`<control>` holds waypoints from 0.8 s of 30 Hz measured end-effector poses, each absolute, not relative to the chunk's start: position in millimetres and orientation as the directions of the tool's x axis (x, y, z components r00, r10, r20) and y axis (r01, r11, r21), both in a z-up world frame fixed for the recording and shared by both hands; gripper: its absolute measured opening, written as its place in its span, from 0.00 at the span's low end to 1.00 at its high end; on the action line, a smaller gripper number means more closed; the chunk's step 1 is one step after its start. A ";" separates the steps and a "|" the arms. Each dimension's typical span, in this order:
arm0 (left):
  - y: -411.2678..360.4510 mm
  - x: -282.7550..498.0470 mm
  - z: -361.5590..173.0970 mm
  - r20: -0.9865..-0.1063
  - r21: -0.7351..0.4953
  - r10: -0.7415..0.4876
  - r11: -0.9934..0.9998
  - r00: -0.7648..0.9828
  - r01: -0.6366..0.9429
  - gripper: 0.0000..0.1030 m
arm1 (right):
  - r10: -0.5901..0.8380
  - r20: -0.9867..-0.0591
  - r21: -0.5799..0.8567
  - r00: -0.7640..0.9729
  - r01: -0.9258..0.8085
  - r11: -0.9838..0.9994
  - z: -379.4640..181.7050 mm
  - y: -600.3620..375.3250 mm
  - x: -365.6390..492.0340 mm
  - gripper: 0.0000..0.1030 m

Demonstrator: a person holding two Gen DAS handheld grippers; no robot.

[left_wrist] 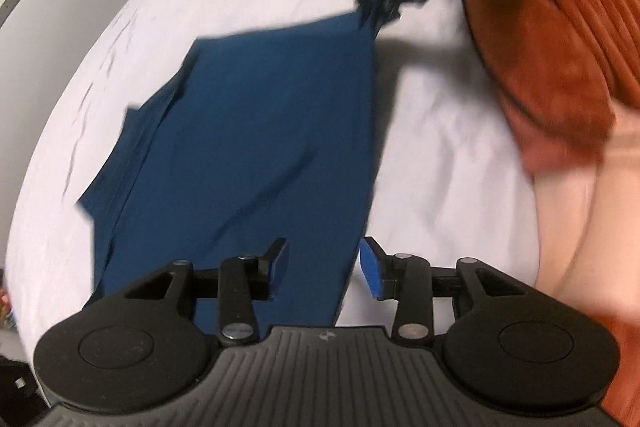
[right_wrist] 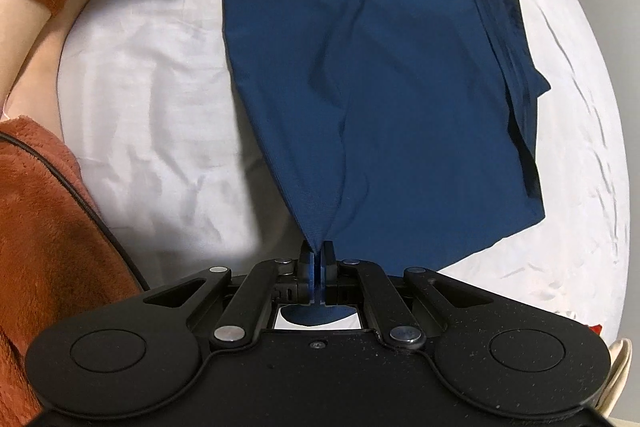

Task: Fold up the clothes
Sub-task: 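Open both grippers and move them to the shirt's other side edge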

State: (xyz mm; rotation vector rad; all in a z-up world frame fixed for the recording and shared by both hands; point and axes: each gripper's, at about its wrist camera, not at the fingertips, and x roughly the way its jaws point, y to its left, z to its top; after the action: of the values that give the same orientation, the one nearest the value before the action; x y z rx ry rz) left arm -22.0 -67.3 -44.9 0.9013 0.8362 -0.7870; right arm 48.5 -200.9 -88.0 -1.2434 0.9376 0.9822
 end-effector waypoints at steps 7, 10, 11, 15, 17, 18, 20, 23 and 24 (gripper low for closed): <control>-122.6 -12.3 -56.5 -0.830 0.289 -0.296 0.496 0.472 0.819 0.37 | 0.094 -0.961 -0.255 0.261 -0.964 0.067 -88.7 -210.1 54.3 0.21; -133.7 -11.9 -60.8 -0.827 0.270 -0.297 0.533 0.477 0.802 0.36 | 0.081 -0.960 -0.265 0.268 -0.963 0.050 -85.5 -225.6 66.0 0.21; -137.3 -12.0 -61.5 -0.828 0.256 -0.299 0.551 0.475 0.794 0.36 | 0.079 -0.962 -0.255 0.260 -0.964 0.071 -82.0 -231.6 74.4 0.21; -151.1 -8.6 -61.6 -0.831 0.189 -0.297 0.644 0.470 0.741 0.36 | 0.070 -0.971 -0.208 0.229 -0.952 0.227 -63.7 -253.1 114.6 0.24; -156.6 -8.7 -61.9 -0.831 0.181 -0.290 0.667 0.475 0.723 0.36 | 0.067 -0.964 -0.234 0.257 -0.941 0.243 -55.8 -262.5 130.0 0.24; -160.7 -9.0 -62.8 -0.830 0.185 -0.282 0.675 0.481 0.715 0.36 | 0.064 -0.961 -0.250 0.271 -0.941 0.230 -54.0 -263.2 135.8 0.25; -171.3 -10.3 -65.1 -0.828 0.201 -0.259 0.691 0.497 0.695 0.36 | 0.064 -0.953 -0.282 0.295 -0.946 0.161 -51.6 -269.7 145.3 0.25; -182.8 -12.7 -67.4 -0.825 0.219 -0.232 0.709 0.515 0.670 0.36 | 0.085 -0.935 -0.343 0.344 -0.939 0.023 -52.6 -280.2 154.7 0.25; -186.1 -12.7 -68.5 -0.823 0.220 -0.228 0.715 0.520 0.663 0.36 | 0.102 -0.925 -0.373 0.367 -0.927 -0.043 -54.5 -283.6 155.0 0.25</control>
State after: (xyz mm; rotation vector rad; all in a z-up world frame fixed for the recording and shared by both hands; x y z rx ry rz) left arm -12.7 -186.1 -68.5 0.5624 0.8699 -0.5694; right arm 155.0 -283.6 -54.5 -1.3417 0.8317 1.0095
